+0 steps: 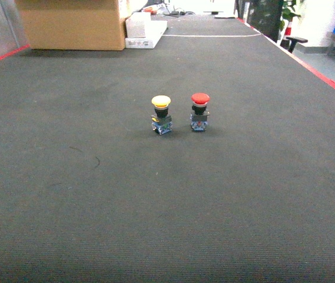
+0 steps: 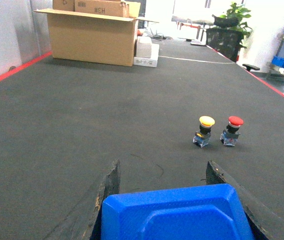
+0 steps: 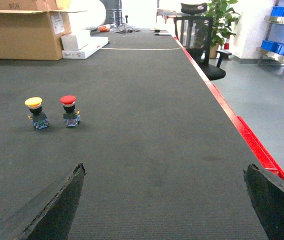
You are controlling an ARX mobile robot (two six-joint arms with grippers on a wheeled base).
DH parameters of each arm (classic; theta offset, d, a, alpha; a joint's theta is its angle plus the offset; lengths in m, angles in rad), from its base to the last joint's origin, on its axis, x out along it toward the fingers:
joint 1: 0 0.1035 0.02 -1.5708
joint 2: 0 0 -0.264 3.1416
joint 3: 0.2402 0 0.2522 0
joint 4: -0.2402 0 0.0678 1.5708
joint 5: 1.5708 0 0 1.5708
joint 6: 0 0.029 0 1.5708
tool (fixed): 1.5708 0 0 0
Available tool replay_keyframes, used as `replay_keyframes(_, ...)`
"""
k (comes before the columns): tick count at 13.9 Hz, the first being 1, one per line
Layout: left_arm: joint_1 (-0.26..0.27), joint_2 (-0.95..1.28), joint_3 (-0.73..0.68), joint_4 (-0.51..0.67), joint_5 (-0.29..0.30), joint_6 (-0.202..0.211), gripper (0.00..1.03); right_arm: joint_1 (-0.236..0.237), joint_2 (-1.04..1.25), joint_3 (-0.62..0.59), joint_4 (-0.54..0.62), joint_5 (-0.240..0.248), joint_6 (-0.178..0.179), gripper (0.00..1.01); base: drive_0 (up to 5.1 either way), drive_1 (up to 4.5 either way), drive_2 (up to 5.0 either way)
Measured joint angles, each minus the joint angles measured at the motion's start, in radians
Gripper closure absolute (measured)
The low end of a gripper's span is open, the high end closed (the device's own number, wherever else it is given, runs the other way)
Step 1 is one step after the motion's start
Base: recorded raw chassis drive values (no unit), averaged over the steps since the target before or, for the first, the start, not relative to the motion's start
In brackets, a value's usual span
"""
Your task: Pick blue part to blue bin on bottom shelf
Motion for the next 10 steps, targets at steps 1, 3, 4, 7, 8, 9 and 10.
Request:
replay_keyframes(1,0.000,0.000,-0.001,0.000,0.000,0.003,0.59,0.000,0.000,0.000,0.000,0.000,0.000,0.03,0.0,0.00,0.0)
replay_keyframes(3,0.000,0.000,-0.001,0.001,-0.003,0.004,0.59,0.000,0.000,0.000,0.000,0.000,0.000,0.03,0.0,0.00,0.0)
replay_keyframes(4,0.000,0.000,-0.001,0.000,-0.002,0.005,0.59,0.000,0.000,0.000,0.000,0.000,0.000,0.03,0.0,0.00,0.0)
replay_keyframes(7,0.000,0.004,-0.002,-0.001,-0.002,0.005,0.59,0.000,0.000,0.000,0.000,0.000,0.000,0.03,0.0,0.00,0.0)
replay_keyframes(8,0.000,0.003,-0.002,0.002,-0.002,0.005,0.59,0.000,0.000,0.000,0.000,0.000,0.000,0.03,0.0,0.00,0.0)
replay_keyframes(9,0.000,0.002,-0.002,0.000,-0.003,0.005,0.59,0.000,0.000,0.000,0.000,0.000,0.000,0.03,0.0,0.00,0.0)
replay_keyframes(10,0.001,0.002,-0.002,0.001,-0.002,0.005,0.59,0.000,0.000,0.000,0.001,0.000,0.000,0.03,0.0,0.00,0.0)
